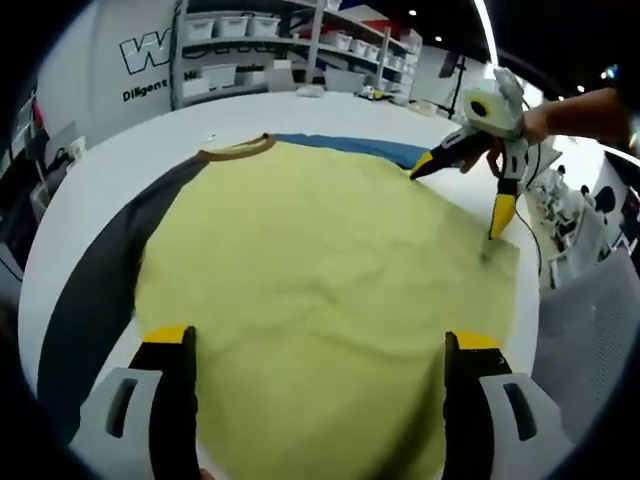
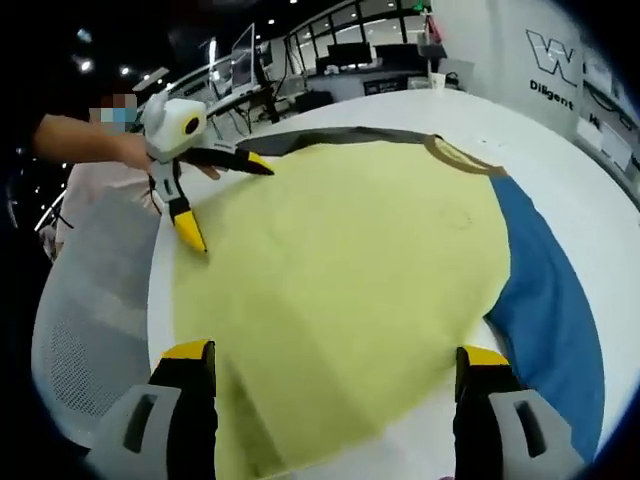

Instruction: Fold the garment on the visible template until the final outline fits inside the template.

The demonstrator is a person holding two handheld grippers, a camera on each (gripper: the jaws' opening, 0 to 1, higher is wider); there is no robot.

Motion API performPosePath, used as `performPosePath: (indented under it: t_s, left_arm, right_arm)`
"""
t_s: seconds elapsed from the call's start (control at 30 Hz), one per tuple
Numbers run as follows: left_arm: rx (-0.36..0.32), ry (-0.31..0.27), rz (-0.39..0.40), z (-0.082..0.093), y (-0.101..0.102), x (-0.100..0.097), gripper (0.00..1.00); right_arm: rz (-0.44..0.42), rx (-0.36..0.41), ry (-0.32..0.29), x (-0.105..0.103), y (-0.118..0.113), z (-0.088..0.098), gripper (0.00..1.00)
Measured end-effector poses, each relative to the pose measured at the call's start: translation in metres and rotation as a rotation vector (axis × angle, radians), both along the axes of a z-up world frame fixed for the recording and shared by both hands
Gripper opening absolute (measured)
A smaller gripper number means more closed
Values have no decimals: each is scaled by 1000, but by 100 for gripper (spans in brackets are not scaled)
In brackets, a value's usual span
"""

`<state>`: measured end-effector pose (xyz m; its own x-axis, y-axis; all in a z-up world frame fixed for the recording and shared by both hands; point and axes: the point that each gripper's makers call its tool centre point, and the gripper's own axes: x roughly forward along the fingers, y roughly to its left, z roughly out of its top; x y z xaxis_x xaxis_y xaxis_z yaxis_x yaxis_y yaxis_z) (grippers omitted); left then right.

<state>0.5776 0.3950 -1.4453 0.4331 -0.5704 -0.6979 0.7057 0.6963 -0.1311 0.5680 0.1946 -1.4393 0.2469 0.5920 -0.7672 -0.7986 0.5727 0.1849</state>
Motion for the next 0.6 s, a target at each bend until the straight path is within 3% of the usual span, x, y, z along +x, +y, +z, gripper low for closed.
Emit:
performPosePath:
  t_s: [0.4,0.6]
  left_arm:
    - [4,-27,-24,-1,1,-1,99]
    - [36,-60,-68,2,4,-1,99]
  right_arm:
    - [41,-13,20,-17,10,-3,100]
    - [40,-45,20,-16,1,2,99]
